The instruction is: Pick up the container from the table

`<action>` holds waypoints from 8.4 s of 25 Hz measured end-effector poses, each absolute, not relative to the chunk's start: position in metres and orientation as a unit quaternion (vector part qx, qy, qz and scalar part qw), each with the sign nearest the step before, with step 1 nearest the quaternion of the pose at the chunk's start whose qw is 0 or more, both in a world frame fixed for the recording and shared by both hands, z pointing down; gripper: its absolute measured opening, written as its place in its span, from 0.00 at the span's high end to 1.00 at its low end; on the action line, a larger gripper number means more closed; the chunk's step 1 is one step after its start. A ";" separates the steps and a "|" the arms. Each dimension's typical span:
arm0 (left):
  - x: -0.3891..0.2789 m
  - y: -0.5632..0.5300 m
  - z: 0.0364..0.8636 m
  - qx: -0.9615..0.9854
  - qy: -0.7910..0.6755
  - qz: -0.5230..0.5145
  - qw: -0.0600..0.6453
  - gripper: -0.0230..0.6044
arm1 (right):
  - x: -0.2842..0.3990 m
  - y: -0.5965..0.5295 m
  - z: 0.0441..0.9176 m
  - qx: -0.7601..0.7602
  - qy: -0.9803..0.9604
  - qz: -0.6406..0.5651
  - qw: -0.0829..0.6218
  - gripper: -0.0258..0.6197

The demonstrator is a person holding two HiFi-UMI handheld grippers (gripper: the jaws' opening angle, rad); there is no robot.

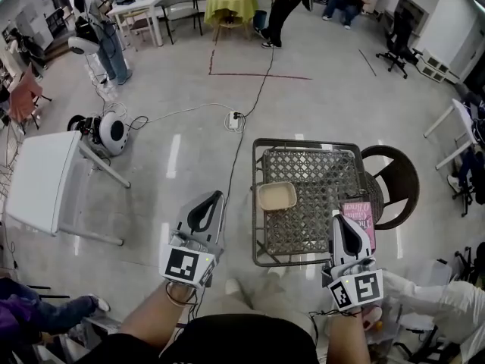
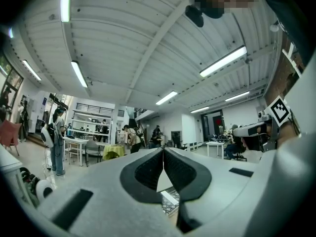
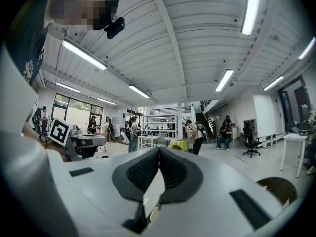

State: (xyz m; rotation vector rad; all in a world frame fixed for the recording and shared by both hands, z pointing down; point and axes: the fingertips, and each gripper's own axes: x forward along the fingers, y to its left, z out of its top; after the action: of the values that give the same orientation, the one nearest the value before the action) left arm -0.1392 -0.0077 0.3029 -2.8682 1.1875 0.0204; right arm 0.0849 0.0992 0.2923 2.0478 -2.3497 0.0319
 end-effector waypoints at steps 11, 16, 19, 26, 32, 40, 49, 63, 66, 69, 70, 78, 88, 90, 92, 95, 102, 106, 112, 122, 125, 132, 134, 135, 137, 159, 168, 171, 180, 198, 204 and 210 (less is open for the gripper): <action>-0.120 -0.034 0.308 -0.914 0.405 0.006 0.007 0.95 | 0.108 0.060 0.299 0.637 -0.770 0.018 0.013 0.94; -0.113 -0.054 0.318 -0.909 0.417 0.009 -0.009 0.95 | 0.119 0.041 0.308 0.632 -0.774 0.014 0.020 0.94; -0.100 -0.061 0.324 -0.909 0.418 -0.002 -0.011 0.95 | 0.132 0.031 0.310 0.631 -0.775 0.015 0.022 0.94; -0.069 -0.079 0.331 -0.906 0.424 -0.006 -0.018 0.95 | 0.164 0.007 0.317 0.623 -0.782 0.024 0.020 0.94; -0.050 -0.100 0.336 -0.897 0.441 -0.019 -0.017 0.95 | 0.188 -0.019 0.325 0.607 -0.794 0.035 0.018 0.94; -0.037 -0.112 0.343 -0.880 0.473 -0.036 -0.008 0.95 | 0.206 -0.045 0.337 0.574 -0.818 0.044 0.017 0.94; -0.042 -0.110 0.366 -0.877 0.478 -0.048 -0.026 0.95 | 0.206 -0.062 0.353 0.558 -0.828 0.054 0.026 0.94; -0.048 -0.131 0.421 -0.896 0.428 -0.076 -0.088 0.95 | 0.188 -0.080 0.404 0.596 -0.796 0.099 0.040 0.94; -0.044 -0.136 0.434 -0.901 0.414 -0.083 -0.100 0.95 | 0.185 -0.083 0.416 0.601 -0.791 0.108 0.045 0.94; -0.041 -0.140 0.446 -0.903 0.406 -0.087 -0.112 0.95 | 0.184 -0.086 0.429 0.604 -0.787 0.117 0.051 0.94; -0.039 -0.141 0.450 -0.903 0.404 -0.088 -0.116 0.95 | 0.184 -0.086 0.433 0.605 -0.785 0.119 0.055 0.94; -0.027 -0.149 0.483 -0.907 0.383 -0.102 -0.142 0.95 | 0.187 -0.091 0.468 0.613 -0.773 0.144 0.075 0.94; -0.020 -0.148 0.534 -0.901 0.371 -0.130 -0.185 0.95 | 0.181 -0.094 0.526 0.597 -0.773 0.180 0.119 0.94; -0.021 -0.149 0.543 -0.898 0.372 -0.136 -0.190 0.95 | 0.179 -0.096 0.535 0.594 -0.772 0.188 0.125 0.94; -0.020 -0.150 0.550 -0.897 0.372 -0.139 -0.193 0.95 | 0.180 -0.097 0.544 0.593 -0.770 0.195 0.130 0.94; -0.015 -0.147 0.562 -0.897 0.368 -0.144 -0.200 0.95 | 0.182 -0.097 0.556 0.595 -0.767 0.204 0.130 0.94; -0.010 -0.138 0.597 -0.885 0.366 -0.168 -0.234 0.94 | 0.181 -0.098 0.592 0.582 -0.764 0.240 0.144 0.94; -0.010 -0.134 0.621 -0.874 0.362 -0.190 -0.261 0.94 | 0.183 -0.095 0.613 0.576 -0.759 0.261 0.156 0.94; -0.016 -0.130 0.651 -0.856 0.369 -0.207 -0.296 0.94 | 0.188 -0.092 0.641 0.574 -0.749 0.288 0.164 0.93; -0.006 -0.118 0.687 -0.845 0.351 -0.239 -0.325 0.87 | 0.183 -0.091 0.690 0.548 -0.743 0.332 0.192 0.87; -0.008 -0.116 0.700 -0.837 0.353 -0.247 -0.337 0.87 | 0.181 -0.091 0.708 0.541 -0.740 0.345 0.203 0.87; -0.017 -0.116 0.716 -0.827 0.357 -0.258 -0.350 0.87 | 0.177 -0.095 0.736 0.531 -0.732 0.371 0.211 0.87; -0.017 -0.116 0.719 -0.825 0.356 -0.260 -0.354 0.86 | 0.179 -0.096 0.743 0.528 -0.729 0.374 0.221 0.87; -0.016 -0.116 0.720 -0.825 0.356 -0.260 -0.355 0.86 | 0.181 -0.096 0.746 0.527 -0.728 0.374 0.227 0.87; -0.017 -0.116 0.723 -0.824 0.355 -0.262 -0.356 0.86 | 0.181 -0.097 0.753 0.525 -0.726 0.376 0.234 0.87; -0.003 -0.113 0.724 -0.826 0.325 -0.243 -0.391 0.82 | 0.180 -0.095 0.771 0.557 -0.679 0.434 0.199 0.92; 0.009 -0.112 0.738 -0.818 0.311 -0.250 -0.414 0.80 | 0.179 -0.095 0.770 0.556 -0.684 0.427 0.202 0.92; 0.012 -0.113 0.742 -0.816 0.307 -0.253 -0.419 0.80 | 0.179 -0.096 0.771 0.555 -0.685 0.424 0.205 0.92; 0.015 -0.115 0.747 -0.802 0.307 -0.244 -0.450 0.86 | 0.179 -0.095 0.771 0.558 -0.683 0.432 0.190 0.92; 0.024 -0.121 0.694 -0.840 0.311 -0.239 -0.376 0.90 | 0.184 -0.082 0.708 0.574 -0.694 0.410 0.144 0.92; 0.024 -0.125 0.675 -0.848 0.318 -0.232 -0.354 0.90 | 0.183 -0.080 0.687 0.580 -0.697 0.402 0.130 0.92; 0.025 -0.129 0.649 -0.865 0.321 -0.223 -0.315 0.91 | 0.183 -0.080 0.660 0.584 -0.705 0.385 0.118 0.92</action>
State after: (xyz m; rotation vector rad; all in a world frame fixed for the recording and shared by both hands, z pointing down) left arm 0.0255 -0.1294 0.6490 -3.4464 1.2803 -0.8872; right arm 0.1829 -0.0796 0.6602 1.7088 -2.0623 1.1248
